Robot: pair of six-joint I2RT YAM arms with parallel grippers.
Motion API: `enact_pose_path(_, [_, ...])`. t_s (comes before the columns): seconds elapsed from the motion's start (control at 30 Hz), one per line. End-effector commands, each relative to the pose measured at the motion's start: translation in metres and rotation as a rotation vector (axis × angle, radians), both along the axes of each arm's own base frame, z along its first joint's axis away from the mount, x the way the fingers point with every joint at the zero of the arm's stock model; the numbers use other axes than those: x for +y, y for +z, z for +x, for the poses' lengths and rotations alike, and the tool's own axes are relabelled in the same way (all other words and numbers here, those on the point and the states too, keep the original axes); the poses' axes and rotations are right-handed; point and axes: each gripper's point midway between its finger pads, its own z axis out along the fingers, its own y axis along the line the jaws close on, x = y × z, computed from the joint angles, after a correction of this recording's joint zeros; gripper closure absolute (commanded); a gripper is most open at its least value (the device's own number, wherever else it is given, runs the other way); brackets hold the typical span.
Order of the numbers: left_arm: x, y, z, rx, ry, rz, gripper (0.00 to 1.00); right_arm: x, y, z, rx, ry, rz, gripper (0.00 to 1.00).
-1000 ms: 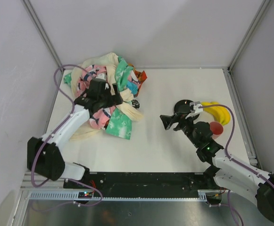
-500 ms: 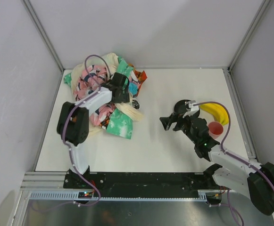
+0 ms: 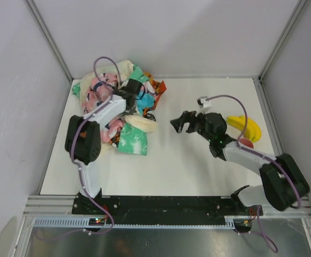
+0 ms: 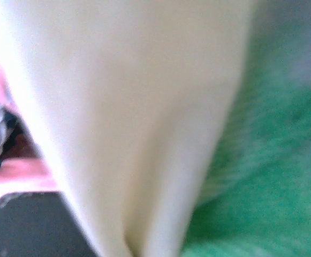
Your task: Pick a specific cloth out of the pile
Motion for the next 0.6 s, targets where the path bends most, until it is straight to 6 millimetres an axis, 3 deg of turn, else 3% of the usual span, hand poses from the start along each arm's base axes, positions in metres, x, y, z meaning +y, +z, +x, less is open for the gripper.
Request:
enact_pose_path(0.0, [0.096, 0.096, -0.001, -0.238, 0.261, 0.059, 0.99, 0.046, 0.036, 0.025, -0.026, 0.146, 0.054, 0.01])
enact_pose_path(0.17, [0.174, 0.132, -0.031, -0.348, 0.495, -0.039, 0.99, 0.099, 0.041, 0.05, -0.002, 0.279, 0.073, 0.01])
enact_pose_path(0.27, [0.204, 0.14, -0.046, -0.382, 0.582, -0.077, 0.99, 0.134, 0.039, 0.07, -0.007, 0.29, 0.039, 0.01])
enact_pose_path(0.43, [0.222, 0.139, -0.055, -0.379, 0.62, -0.08, 0.99, 0.193, 0.024, 0.103, 0.04, 0.284, -0.094, 0.01])
enact_pose_path(0.57, [0.225, 0.134, -0.056, -0.36, 0.616, -0.095, 0.99, 0.231, 0.014, 0.093, 0.059, 0.312, -0.15, 0.01])
